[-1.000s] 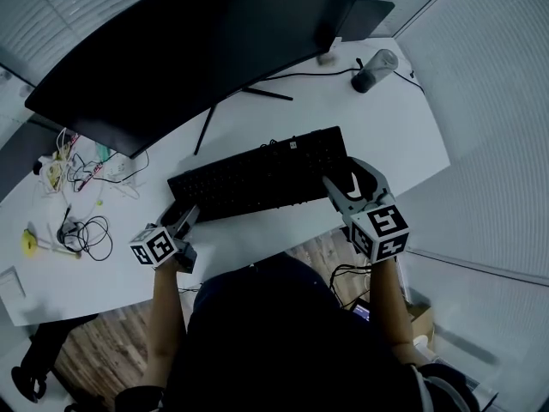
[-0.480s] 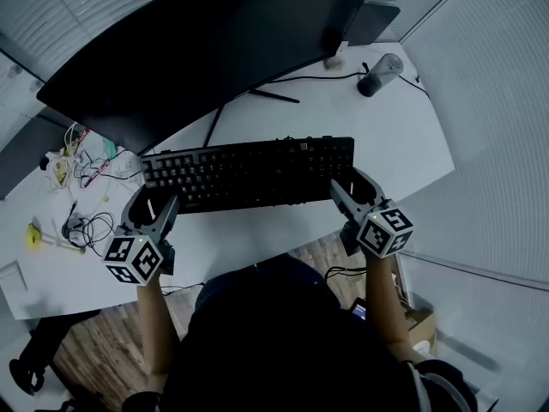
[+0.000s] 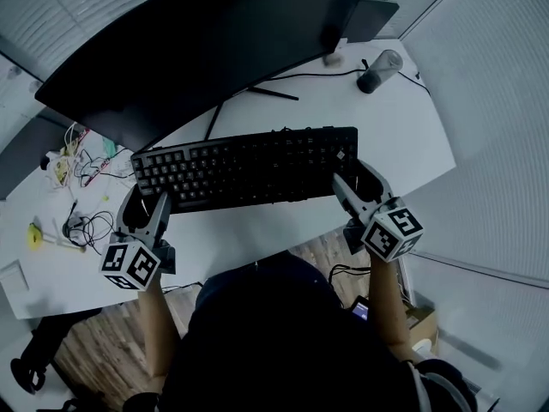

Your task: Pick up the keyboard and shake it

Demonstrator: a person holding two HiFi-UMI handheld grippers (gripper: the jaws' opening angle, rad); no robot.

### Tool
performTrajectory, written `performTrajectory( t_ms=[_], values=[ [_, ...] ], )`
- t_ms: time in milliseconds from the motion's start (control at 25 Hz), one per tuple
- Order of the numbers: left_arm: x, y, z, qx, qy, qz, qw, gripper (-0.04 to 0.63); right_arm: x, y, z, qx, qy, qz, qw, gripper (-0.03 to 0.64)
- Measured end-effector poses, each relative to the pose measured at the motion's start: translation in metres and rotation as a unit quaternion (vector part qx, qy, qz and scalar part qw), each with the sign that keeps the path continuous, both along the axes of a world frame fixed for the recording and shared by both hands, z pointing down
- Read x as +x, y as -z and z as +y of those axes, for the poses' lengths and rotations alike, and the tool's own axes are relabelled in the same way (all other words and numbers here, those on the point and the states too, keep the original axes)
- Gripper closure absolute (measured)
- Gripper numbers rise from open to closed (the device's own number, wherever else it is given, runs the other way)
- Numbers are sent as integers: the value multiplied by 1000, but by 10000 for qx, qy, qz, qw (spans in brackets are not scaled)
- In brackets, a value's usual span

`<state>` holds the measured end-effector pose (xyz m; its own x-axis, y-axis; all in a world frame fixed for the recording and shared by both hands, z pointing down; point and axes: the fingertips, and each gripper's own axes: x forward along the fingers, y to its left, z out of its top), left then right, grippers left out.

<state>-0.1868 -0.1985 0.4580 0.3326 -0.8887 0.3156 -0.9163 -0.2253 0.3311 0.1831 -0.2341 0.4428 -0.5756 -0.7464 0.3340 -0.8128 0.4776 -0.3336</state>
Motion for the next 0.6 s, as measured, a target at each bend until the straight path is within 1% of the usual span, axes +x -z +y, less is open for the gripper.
performTrajectory(
  t_ms=[120, 200, 240, 280, 360, 480, 600],
  values=[
    [3, -25, 4, -51, 152, 819, 9965, 281, -6, 42, -4, 479, 135, 753, 9959, 356],
    [6, -39, 9, -138, 225, 1160, 9929, 281, -9, 54, -3, 634, 205, 1061, 9921, 356],
    [8, -44, 12, -197, 249, 1249, 9917, 281, -10, 54, -3, 622, 229, 1143, 9912, 356],
    [9, -48, 14, -254, 262, 1286, 9910, 281, -9, 50, -3, 564, 245, 1165, 9913, 356],
    [9, -53, 18, -355, 257, 1234, 9914, 281, -7, 34, -4, 359, 257, 1075, 9932, 356],
    [6, -61, 23, -530, 192, 983, 9936, 281, -3, -3, -3, -57, 255, 808, 9964, 356],
    [4, -75, 28, -785, 146, 699, 9944, 281, -3, -39, -1, -431, 262, 595, 9970, 356]
  ],
)
